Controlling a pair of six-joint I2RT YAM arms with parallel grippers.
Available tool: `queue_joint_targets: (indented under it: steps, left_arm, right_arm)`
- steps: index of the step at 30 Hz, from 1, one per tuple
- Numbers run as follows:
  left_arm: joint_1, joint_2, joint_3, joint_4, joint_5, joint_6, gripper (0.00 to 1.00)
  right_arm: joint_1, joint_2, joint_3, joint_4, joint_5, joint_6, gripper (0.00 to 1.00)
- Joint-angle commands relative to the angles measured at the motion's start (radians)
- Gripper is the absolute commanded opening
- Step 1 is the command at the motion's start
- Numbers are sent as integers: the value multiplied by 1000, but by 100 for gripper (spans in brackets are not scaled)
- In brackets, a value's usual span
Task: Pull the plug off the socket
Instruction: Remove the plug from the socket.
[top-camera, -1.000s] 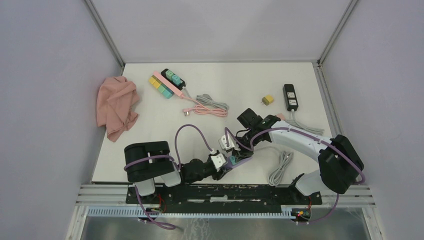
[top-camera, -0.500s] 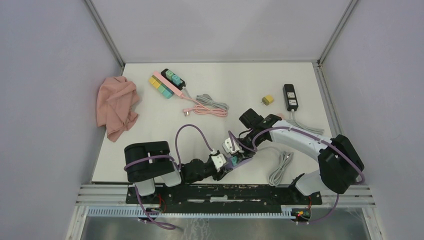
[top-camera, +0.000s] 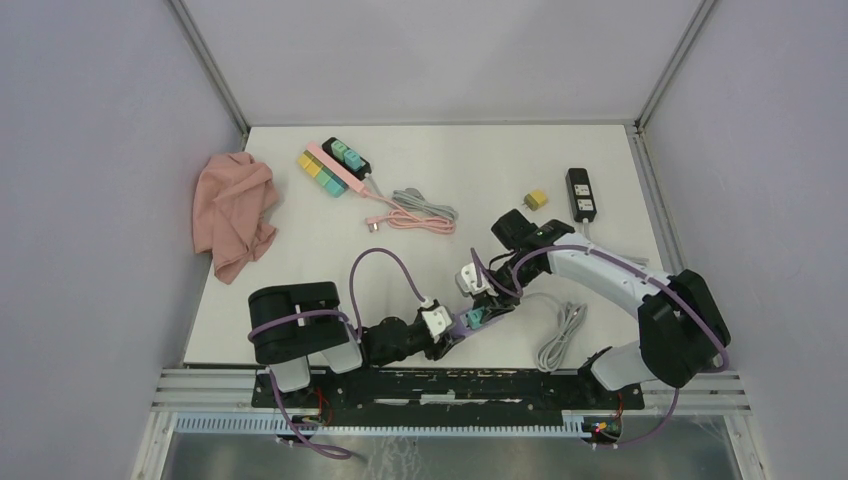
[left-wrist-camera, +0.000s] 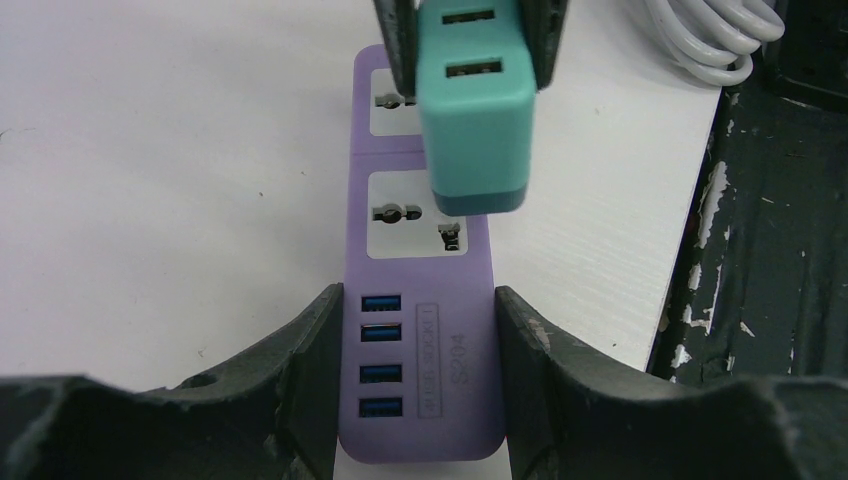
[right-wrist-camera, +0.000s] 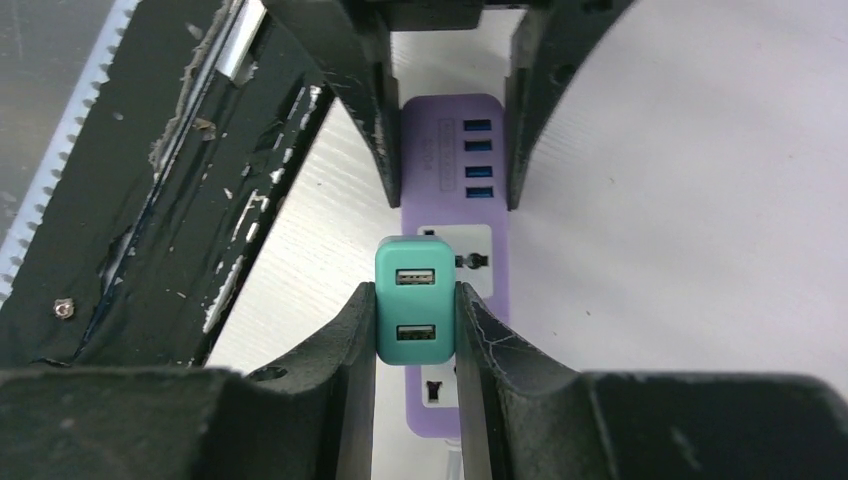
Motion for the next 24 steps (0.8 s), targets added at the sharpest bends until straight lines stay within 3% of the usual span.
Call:
queue_joint_targets:
  steps: [1, 9, 15, 24]
  left_arm:
    - [5, 7, 2, 19, -7, -32, 3]
    - [6, 8, 11, 2, -6, -33, 3]
    - [7, 8, 14, -3, 1, -32, 3]
    - [9, 2, 1, 13, -1, -35, 3]
  right_arm:
    - [56, -13, 8, -69, -47, -68, 0]
    - [109, 22, 49, 10, -49, 80, 0]
    - [30, -10, 42, -23, -22, 35, 0]
    - [-62, -17, 105, -123, -122, 18, 0]
